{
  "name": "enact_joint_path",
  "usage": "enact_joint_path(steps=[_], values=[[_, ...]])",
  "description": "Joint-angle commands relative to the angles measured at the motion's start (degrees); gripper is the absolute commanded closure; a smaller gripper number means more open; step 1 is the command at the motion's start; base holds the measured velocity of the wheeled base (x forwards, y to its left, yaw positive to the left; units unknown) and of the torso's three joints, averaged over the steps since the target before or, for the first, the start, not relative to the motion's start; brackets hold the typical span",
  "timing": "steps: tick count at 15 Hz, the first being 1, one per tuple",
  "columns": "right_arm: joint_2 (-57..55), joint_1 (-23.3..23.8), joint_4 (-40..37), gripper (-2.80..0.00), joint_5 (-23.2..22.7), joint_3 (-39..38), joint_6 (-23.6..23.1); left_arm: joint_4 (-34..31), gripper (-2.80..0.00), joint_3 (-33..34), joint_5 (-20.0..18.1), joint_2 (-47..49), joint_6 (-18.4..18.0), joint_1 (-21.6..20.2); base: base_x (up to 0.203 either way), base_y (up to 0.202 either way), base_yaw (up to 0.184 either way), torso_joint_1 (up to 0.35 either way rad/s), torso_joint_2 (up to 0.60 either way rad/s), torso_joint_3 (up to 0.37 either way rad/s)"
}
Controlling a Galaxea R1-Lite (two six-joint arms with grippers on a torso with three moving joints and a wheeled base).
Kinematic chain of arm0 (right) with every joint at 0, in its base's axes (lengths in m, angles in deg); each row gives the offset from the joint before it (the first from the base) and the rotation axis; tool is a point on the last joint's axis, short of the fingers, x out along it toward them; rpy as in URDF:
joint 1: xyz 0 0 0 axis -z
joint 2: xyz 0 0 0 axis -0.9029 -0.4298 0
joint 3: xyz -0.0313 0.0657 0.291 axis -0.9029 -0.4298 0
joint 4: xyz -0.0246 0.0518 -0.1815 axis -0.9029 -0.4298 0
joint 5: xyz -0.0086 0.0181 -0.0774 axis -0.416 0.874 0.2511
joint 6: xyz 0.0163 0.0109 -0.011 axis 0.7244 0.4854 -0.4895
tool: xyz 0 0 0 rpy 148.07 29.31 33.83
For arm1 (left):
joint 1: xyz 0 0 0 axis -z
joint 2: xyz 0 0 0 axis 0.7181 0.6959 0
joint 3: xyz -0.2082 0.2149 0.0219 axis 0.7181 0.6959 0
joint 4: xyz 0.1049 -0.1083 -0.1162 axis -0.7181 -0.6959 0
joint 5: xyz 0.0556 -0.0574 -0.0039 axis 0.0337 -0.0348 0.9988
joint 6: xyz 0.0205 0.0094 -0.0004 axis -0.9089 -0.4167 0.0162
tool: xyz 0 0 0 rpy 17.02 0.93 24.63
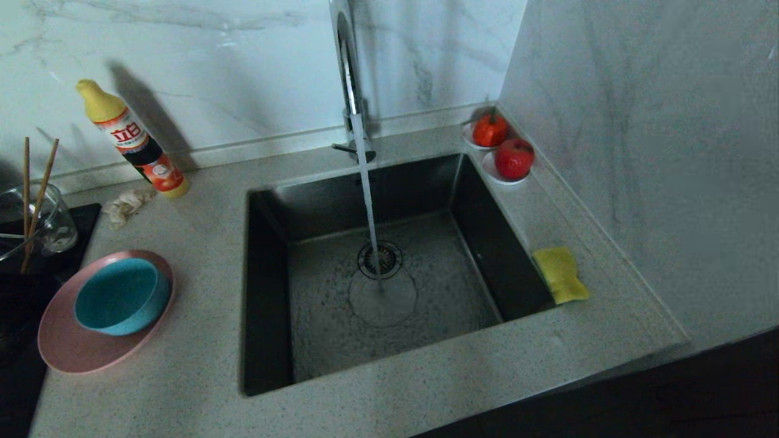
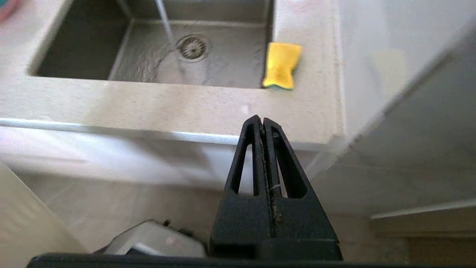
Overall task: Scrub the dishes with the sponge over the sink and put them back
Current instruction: Pick up a bowl and the sponge
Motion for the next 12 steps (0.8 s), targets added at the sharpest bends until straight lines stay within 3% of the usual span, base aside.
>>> enact_joint_path(steps=[1, 5, 8, 12], values=[[-14.0, 0.3, -0.6, 0.00, -1.4, 5.0, 0.0, 0.0, 0.00, 0.0, 0.0, 0.1, 0.0, 0.0, 0.000, 0.000, 0.000, 0.000, 0.00, 0.000], [-31.9, -0.1, -2.1, 0.00, -2.3, 10.4, 0.1, 0.0, 0.00, 0.0, 0.0, 0.1, 0.0, 0.0, 0.000, 0.000, 0.000, 0.000, 0.00, 0.000], [-43.1, -1.5, -2.3, 0.00, 0.0, 13.8, 0.3, 0.0, 0.00, 0.0, 0.0, 0.1, 0.0, 0.0, 0.000, 0.000, 0.000, 0.000, 0.00, 0.000], [-51.6, -12.3, -2.2, 0.00, 9.2, 15.7, 2.2, -0.1, 0.00, 0.0, 0.0, 0.1, 0.0, 0.0, 0.000, 0.000, 0.000, 0.000, 0.00, 0.000]])
